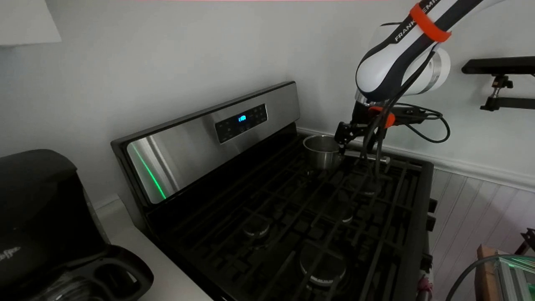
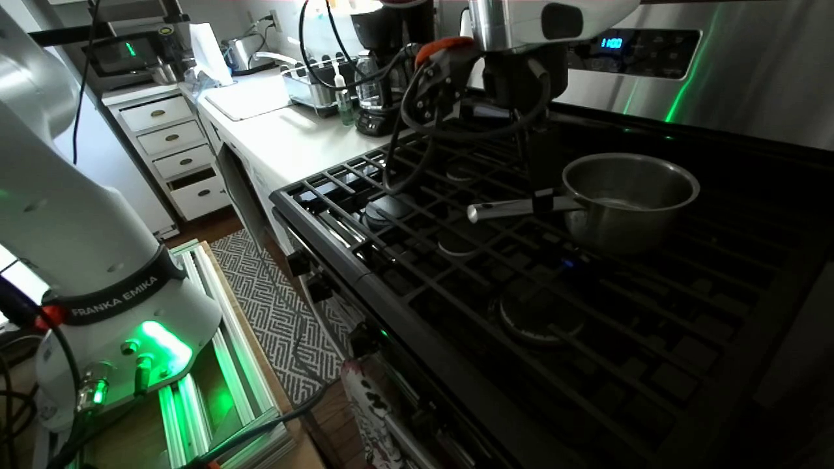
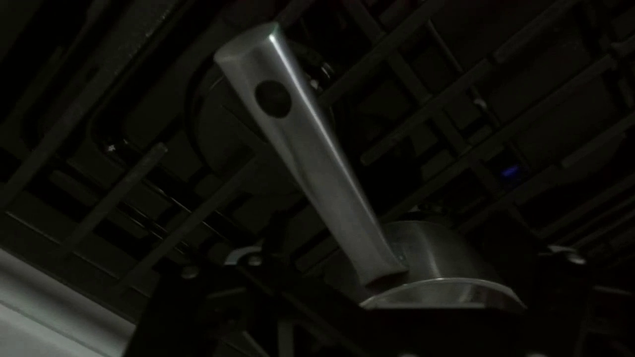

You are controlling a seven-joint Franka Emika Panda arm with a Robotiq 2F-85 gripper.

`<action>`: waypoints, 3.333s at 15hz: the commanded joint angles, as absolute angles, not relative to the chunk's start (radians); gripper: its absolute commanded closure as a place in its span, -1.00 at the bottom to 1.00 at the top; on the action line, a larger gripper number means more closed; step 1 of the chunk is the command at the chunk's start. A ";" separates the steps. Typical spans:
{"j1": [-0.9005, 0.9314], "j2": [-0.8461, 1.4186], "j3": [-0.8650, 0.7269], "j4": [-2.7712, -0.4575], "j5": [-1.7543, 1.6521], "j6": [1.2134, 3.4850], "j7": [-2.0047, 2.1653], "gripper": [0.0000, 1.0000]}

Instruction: Remove the pot from the rear right stove plate and put it on the front right stove plate

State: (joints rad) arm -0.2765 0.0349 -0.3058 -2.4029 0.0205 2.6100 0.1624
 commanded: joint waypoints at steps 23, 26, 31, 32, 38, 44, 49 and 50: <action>-0.277 0.164 -0.299 -2.223 -0.022 2.400 0.129 0.86; -0.271 0.146 -0.302 -2.225 -0.020 2.382 0.183 0.86; -0.257 0.110 -0.309 -2.255 -0.046 2.384 0.291 0.86; -0.256 0.101 -0.310 -2.265 -0.044 2.382 0.317 0.86; -0.253 0.035 -0.312 -2.323 -0.059 2.357 0.400 0.86; -0.267 -0.045 -0.308 -2.411 -0.115 2.346 0.478 0.86; -0.287 -0.098 -0.299 -2.495 -0.150 2.361 0.571 0.86; -0.290 -0.110 -0.297 -2.507 -0.140 2.357 0.575 0.86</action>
